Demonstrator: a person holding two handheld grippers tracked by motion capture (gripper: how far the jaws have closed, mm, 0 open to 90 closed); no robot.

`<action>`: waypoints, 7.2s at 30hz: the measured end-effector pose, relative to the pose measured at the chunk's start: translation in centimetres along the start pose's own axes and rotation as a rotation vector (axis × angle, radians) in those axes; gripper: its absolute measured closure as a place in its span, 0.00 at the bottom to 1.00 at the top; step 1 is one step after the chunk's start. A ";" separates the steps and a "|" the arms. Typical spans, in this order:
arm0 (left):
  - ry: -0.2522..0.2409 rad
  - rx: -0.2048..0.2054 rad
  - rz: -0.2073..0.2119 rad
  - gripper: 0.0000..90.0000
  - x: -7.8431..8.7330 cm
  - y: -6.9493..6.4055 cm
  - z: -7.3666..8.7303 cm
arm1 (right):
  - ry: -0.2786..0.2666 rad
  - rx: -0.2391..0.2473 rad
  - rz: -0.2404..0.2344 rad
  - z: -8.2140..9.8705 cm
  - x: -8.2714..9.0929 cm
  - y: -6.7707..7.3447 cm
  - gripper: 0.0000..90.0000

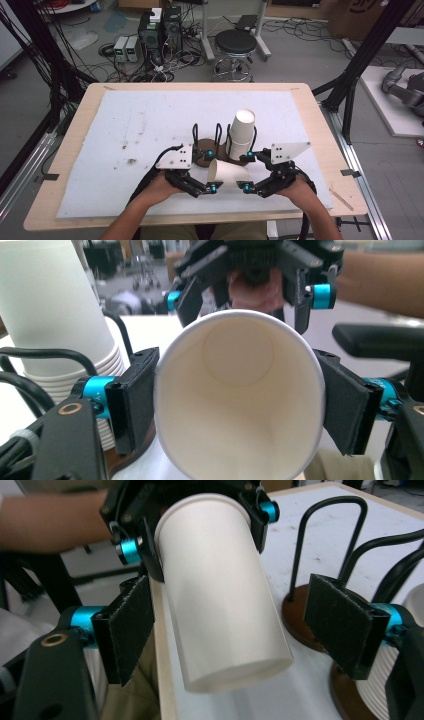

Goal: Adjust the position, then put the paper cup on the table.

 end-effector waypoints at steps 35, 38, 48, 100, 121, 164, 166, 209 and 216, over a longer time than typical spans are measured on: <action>0.390 -0.115 0.032 0.28 -1.2 1.4 -4.0 | 0.405 0.240 0.143 -2.4 -4.6 0.2 0.24; 0.396 -0.119 0.034 0.28 -1.3 1.4 -3.9 | 0.420 0.240 0.130 -2.3 -5.0 0.1 0.28; 0.406 -0.117 0.033 0.28 -1.7 1.1 -3.7 | 0.430 0.211 0.111 -2.1 -5.4 0.0 0.35; -0.079 0.220 -0.332 0.19 7.8 3.7 2.9 | 0.042 0.048 0.283 2.8 1.6 -1.1 0.36; -0.113 0.259 -0.439 0.20 10.3 4.7 6.5 | -0.078 0.008 0.445 4.4 5.9 -1.6 0.36; -0.144 0.277 -0.494 0.20 11.3 5.1 7.4 | -0.154 -0.070 0.638 6.3 8.5 -4.1 0.35; -0.144 0.277 -0.496 0.20 11.3 5.1 7.4 | -0.153 -0.074 0.655 6.2 8.4 -4.8 0.35; -0.107 0.280 -0.479 0.20 10.8 5.1 7.8 | 0.023 -0.355 0.709 10.4 5.6 -12.0 0.35; -0.106 0.283 -0.480 0.20 10.6 5.1 7.8 | 0.052 -0.319 0.688 10.9 6.1 -11.4 0.33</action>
Point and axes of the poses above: each handheld gripper's, and its own axes: x roughly backward along the jaws, z roughly out of its underside, y roughly to its left, the point moved 3 cm from there along -x, roughly forward along the jaws, and after that the axes turned 6 degrees about -z, right-handed, at the moved point
